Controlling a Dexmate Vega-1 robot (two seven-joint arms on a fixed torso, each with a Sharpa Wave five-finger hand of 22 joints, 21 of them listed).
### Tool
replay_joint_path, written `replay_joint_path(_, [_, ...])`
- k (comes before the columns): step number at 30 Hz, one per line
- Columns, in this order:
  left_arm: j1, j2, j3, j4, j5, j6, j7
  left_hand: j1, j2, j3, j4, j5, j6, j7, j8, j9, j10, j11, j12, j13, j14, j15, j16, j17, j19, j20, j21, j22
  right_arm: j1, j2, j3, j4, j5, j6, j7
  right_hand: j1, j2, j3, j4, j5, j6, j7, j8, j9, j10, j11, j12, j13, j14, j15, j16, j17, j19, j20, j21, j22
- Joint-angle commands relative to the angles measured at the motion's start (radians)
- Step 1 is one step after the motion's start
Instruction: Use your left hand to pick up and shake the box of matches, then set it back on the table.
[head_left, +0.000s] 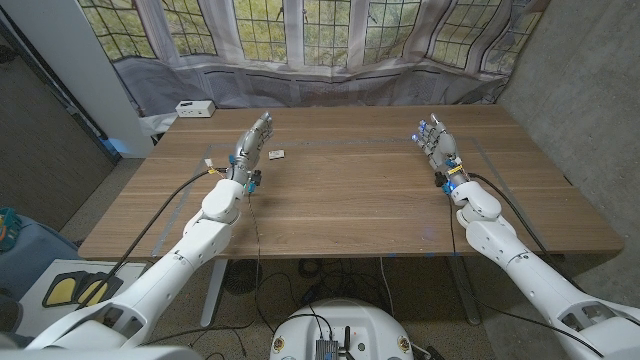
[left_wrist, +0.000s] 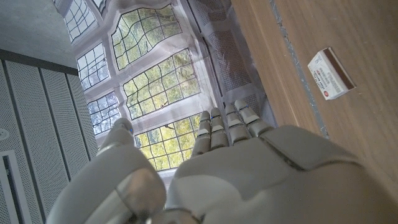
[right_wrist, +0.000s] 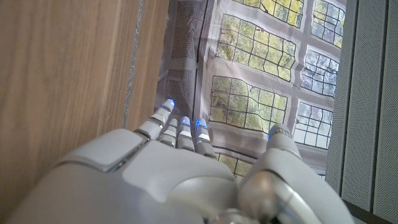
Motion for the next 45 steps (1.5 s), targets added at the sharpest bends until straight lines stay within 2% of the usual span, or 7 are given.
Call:
replay_joint_path(1, [-0.002, -0.011, -0.013, -0.001, 0.091, -0.058, 0.098, 0.026, 0.012, 0.013, -0.018, -0.002, 0.033, -0.006, 0.004, 0.003, 0.024, -0.007, 0.007, 0.003, 0.028, -0.005, 0.006, 0.002, 0.019, 0.005, -0.011, 0.004, 0.009, 0.015, 0.003, 0.003, 0.0, 0.015, -0.008, 0.013, 0.001, 0.003, -0.005, 0.004, 0.012, 0.0, 0.007, 0.003, 0.007, 0.001, 0.006, 0.0, 0.006, 0.002, 0.001, 0.003, 0.007, 0.0, 0.0, 0.003])
replay_joint_path(5, [0.007, 0.006, -0.026, -0.017, 0.111, -0.067, 0.114, 0.039, 0.02, 0.021, -0.027, -0.004, 0.047, -0.01, 0.004, 0.003, 0.039, -0.01, 0.009, 0.003, 0.037, -0.007, 0.004, 0.002, 0.03, 0.008, -0.014, 0.004, 0.022, 0.035, -0.003, 0.021, -0.009, 0.03, -0.017, 0.013, 0.002, 0.002, -0.005, 0.004, 0.031, 0.001, 0.013, 0.003, 0.009, 0.0, 0.006, 0.0, 0.009, 0.001, 0.001, 0.002, 0.013, 0.001, 0.0, 0.003])
replay_joint_path(11, [0.012, 0.022, -0.04, -0.02, 0.165, -0.067, 0.165, 0.047, 0.024, 0.026, -0.032, -0.005, 0.054, -0.012, 0.003, 0.004, 0.047, -0.013, 0.01, 0.003, 0.041, -0.009, 0.003, 0.001, 0.032, 0.008, -0.017, 0.004, 0.027, 0.039, -0.011, 0.018, -0.025, 0.029, -0.034, 0.014, 0.003, 0.003, -0.005, 0.004, 0.035, 0.0, 0.013, 0.004, 0.003, 0.001, 0.002, 0.0, 0.011, 0.006, 0.001, 0.002, 0.014, 0.001, -0.001, 0.003])
replay_joint_path(21, [-0.015, 0.046, -0.061, 0.036, 0.201, -0.091, 0.184, 0.062, 0.028, 0.033, -0.044, -0.008, 0.069, -0.015, 0.002, 0.004, 0.06, -0.015, 0.009, 0.003, 0.054, -0.011, 0.0, 0.001, 0.04, 0.012, -0.024, 0.004, 0.0, 0.02, -0.013, -0.045, -0.047, -0.005, -0.094, 0.015, 0.004, 0.003, -0.006, 0.004, 0.022, 0.0, 0.007, 0.004, 0.002, 0.002, 0.001, 0.0, 0.012, 0.007, 0.001, 0.002, 0.016, 0.005, -0.003, 0.003])
replay_joint_path(30, [-0.06, 0.05, -0.061, 0.113, 0.198, -0.115, 0.162, 0.068, 0.029, 0.037, -0.05, -0.009, 0.077, -0.015, 0.0, 0.004, 0.066, -0.015, 0.008, 0.004, 0.058, -0.012, -0.003, 0.001, 0.044, 0.014, -0.028, 0.005, -0.024, 0.002, -0.016, -0.098, -0.073, -0.031, -0.145, 0.015, 0.006, 0.003, -0.006, 0.004, 0.025, -0.001, 0.008, 0.004, 0.006, 0.0, 0.002, 0.0, 0.016, 0.007, 0.001, 0.002, 0.018, 0.008, -0.004, 0.003])
replay_joint_path(41, [-0.048, 0.082, -0.055, 0.052, 0.292, -0.048, 0.254, 0.082, 0.033, 0.044, -0.059, -0.011, 0.087, -0.015, -0.002, 0.004, 0.077, -0.019, 0.007, 0.004, 0.064, -0.015, -0.006, 0.001, 0.046, 0.015, -0.035, 0.005, -0.035, -0.001, -0.016, -0.118, -0.075, -0.026, -0.15, 0.015, 0.007, 0.003, -0.006, 0.004, 0.027, -0.003, 0.008, 0.004, 0.011, 0.002, 0.003, 0.0, 0.019, 0.01, 0.002, 0.002, 0.02, 0.012, -0.005, 0.003])
replay_joint_path(45, [-0.031, 0.09, -0.055, 0.002, 0.314, 0.026, 0.294, 0.104, 0.041, 0.056, -0.07, -0.01, 0.103, -0.019, -0.001, 0.005, 0.097, -0.026, 0.01, 0.004, 0.075, -0.023, -0.007, 0.0, 0.052, 0.017, -0.041, 0.005, -0.042, -0.005, -0.015, -0.125, -0.071, -0.029, -0.148, 0.015, 0.007, 0.003, -0.006, 0.003, 0.029, -0.005, 0.008, 0.004, 0.011, 0.003, 0.002, 0.0, 0.02, 0.011, 0.002, 0.002, 0.019, 0.014, -0.006, 0.003])
